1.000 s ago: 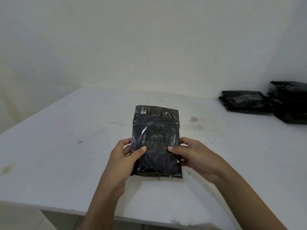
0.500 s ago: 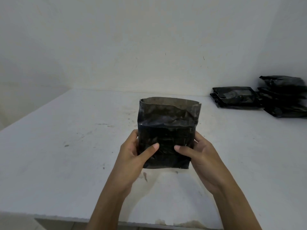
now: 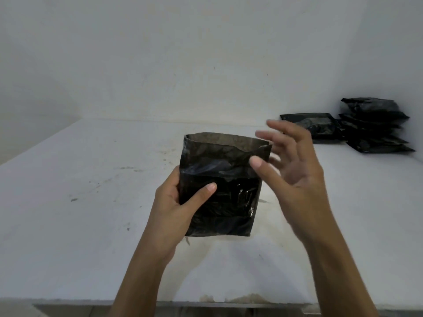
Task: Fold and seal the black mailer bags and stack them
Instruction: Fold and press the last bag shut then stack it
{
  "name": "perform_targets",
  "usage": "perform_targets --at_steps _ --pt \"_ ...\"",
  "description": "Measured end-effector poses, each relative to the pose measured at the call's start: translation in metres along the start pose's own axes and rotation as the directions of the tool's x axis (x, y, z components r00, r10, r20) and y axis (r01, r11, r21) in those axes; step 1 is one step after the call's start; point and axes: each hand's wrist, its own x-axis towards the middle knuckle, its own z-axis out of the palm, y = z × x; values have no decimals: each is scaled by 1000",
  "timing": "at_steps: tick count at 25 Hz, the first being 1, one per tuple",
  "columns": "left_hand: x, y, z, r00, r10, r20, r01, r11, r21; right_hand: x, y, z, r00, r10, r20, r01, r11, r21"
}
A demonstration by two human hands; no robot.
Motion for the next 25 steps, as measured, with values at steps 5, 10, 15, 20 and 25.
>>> perform_targets --at_steps 5,10,15,20,25 --pt "1 -3 2 999 -24 22 24 1000 19 40 -20 -22 953 116 280 48 855 -517" --pt "1 0 7 999 -12 52 12 1000 1 45 -15 -11 970 134 202 14 803 -596" --pt "0 -4 12 998 -22 57 21 1000 10 44 -29 4 935 227 273 21 732 -681" --pt "-1 -4 15 996 -28 88 26 999 23 46 -23 16 955 122 269 91 744 -662" --pt "1 -6 9 997 -70 26 70 997 22 45 -19 -16 962 213 171 -94 846 -524"
